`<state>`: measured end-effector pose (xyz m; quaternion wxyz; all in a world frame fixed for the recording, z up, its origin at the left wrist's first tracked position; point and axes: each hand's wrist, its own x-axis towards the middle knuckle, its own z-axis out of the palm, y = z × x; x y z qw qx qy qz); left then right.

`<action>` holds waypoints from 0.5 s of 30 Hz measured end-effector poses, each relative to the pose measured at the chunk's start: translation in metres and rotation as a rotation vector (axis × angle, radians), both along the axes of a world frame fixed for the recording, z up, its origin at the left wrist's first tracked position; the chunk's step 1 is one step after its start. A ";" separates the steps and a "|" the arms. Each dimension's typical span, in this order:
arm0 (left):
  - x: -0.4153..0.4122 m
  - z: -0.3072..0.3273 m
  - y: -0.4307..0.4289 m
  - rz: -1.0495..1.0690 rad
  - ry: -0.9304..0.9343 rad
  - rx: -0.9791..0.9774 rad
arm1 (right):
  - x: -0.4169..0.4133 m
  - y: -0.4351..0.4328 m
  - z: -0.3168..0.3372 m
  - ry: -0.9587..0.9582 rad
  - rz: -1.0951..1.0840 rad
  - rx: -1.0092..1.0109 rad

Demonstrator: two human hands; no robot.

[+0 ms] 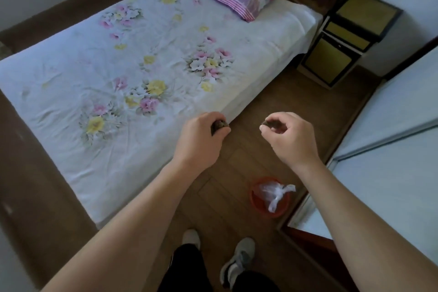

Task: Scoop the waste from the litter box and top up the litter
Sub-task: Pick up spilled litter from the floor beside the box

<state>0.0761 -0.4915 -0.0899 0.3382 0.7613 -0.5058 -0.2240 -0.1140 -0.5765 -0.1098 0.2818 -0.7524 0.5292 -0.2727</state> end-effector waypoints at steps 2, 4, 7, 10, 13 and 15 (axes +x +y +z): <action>-0.016 -0.013 -0.015 -0.047 0.015 0.031 | -0.019 -0.010 -0.010 0.023 -0.040 0.025; -0.031 -0.032 -0.030 -0.107 0.023 0.067 | -0.041 -0.015 -0.027 0.045 -0.103 0.066; -0.055 -0.068 -0.050 -0.208 0.006 0.121 | -0.072 -0.013 -0.060 0.080 -0.191 0.121; -0.083 -0.111 -0.060 -0.294 0.008 0.193 | -0.100 -0.004 -0.101 0.134 -0.223 0.191; -0.111 -0.159 -0.060 -0.345 0.037 0.275 | -0.123 0.009 -0.151 0.185 -0.248 0.280; -0.130 -0.196 -0.056 -0.351 0.059 0.338 | -0.138 0.016 -0.192 0.215 -0.261 0.348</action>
